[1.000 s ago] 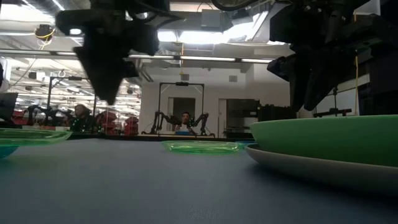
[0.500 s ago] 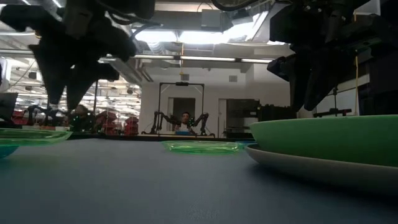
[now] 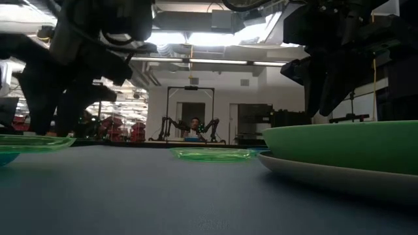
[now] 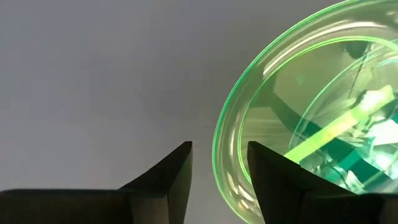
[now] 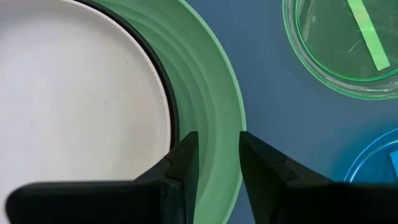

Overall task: Stack plastic plates
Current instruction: Stack the bottom small green plate on top of the white plate

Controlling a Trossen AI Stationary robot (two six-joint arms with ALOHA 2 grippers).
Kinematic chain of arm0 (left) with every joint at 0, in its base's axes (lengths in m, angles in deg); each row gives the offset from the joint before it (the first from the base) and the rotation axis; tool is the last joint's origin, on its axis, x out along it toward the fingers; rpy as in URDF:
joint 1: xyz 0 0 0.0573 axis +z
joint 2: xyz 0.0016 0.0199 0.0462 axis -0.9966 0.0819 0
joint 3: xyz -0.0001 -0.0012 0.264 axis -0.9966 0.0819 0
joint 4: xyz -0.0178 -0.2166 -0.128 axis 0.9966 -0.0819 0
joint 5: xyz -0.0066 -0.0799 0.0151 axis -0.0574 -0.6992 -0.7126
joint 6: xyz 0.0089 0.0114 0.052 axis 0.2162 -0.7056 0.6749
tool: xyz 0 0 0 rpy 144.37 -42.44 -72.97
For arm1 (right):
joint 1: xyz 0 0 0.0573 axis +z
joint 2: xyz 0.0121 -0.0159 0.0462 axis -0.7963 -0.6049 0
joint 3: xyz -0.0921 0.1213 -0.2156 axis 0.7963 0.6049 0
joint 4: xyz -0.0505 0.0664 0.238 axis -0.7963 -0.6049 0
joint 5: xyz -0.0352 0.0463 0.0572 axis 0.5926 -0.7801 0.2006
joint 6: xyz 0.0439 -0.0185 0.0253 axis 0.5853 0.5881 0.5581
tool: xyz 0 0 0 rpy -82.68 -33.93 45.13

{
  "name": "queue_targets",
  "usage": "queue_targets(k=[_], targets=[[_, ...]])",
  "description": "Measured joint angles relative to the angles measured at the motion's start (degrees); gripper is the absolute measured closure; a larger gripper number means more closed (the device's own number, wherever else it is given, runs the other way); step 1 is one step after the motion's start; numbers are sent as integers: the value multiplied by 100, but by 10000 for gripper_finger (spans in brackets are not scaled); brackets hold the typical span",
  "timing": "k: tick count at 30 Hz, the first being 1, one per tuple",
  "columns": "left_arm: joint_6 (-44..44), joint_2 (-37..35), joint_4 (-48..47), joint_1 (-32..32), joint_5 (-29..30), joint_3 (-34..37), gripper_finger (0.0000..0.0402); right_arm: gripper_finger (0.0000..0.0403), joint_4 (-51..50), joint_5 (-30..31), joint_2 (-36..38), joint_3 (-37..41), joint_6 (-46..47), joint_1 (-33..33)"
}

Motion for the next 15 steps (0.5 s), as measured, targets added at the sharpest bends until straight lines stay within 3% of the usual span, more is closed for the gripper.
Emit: queue_targets(k=[15], targets=[[-27, 2, 356, -2, -171, 295, 255, 298, 0, 0, 0, 0, 0, 0]])
